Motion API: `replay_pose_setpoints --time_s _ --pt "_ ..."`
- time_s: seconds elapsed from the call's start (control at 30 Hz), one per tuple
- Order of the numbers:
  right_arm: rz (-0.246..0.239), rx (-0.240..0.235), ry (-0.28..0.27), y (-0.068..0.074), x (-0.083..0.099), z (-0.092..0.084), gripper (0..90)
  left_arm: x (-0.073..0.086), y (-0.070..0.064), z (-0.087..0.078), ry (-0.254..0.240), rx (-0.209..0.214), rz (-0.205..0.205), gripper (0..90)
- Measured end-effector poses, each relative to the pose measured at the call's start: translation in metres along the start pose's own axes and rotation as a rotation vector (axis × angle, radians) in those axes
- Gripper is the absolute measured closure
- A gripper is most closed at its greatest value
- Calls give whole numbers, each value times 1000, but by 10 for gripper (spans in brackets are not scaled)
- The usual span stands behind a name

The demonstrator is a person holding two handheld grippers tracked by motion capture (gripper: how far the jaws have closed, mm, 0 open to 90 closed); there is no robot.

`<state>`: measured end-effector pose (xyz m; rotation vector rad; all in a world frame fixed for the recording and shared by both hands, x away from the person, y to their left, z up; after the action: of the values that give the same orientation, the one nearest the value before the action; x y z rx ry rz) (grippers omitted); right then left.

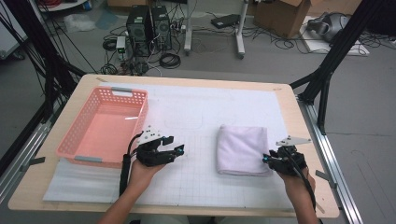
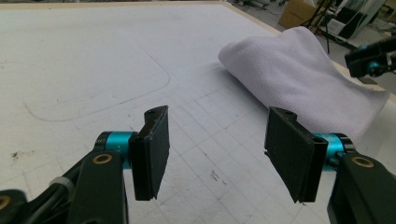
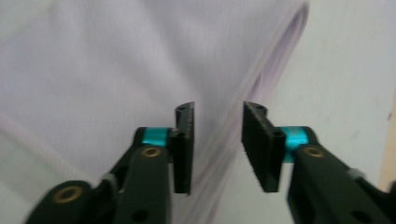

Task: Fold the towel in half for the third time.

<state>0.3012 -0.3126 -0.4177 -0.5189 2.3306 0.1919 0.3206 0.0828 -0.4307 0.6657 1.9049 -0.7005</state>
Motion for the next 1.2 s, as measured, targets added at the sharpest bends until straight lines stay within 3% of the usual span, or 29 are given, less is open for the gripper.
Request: replay_pose_setpoints --time_s 0.13,0.23,0.3,0.47,0.67,0.73,0.87,0.93,1.0,1.1,1.17,1.2 --pt "-35 -37 -100 2 -24 10 515 0 0 0 4 2 2 403" --pt "-45 -62 -134 6 -42 24 486 0 0 0 4 1 3 403" --pt "-43 -88 -133 8 -52 35 478 0 0 0 5 4 7 403" --pt "-51 -98 -117 13 -74 58 471 1 -1 1 6 7 5 404" --pt "-146 -110 -2 28 -85 89 511 2 0 1 13 6 5 404" --pt "-167 -112 23 33 -85 99 570 2 1 1 12 6 5 404" --pt "-191 -132 12 38 -87 106 839 2 0 2 12 10 3 404" --pt "-192 -150 -3 42 -89 109 853 2 0 3 14 7 5 404" --pt "-186 -175 -38 46 -91 112 842 2 0 3 17 8 4 404" --pt "-183 -143 -58 49 -92 116 717 2 1 2 16 9 3 404" --pt "-146 -121 -77 43 -94 111 601 2 0 2 16 10 3 404" --pt "-118 -112 -93 39 -94 105 602 2 0 2 15 12 3 404"
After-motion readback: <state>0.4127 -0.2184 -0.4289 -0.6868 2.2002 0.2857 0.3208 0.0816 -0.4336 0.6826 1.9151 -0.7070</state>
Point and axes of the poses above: each handheld gripper's, and its own axes: z roughly forward along the jaws, x roughly out of its underside, y roughly to its left, the point moved 3 cm from there along z, roughly forward along the jaws, and after that the axes turned 3 degrees about z, right-handed, at the moved point
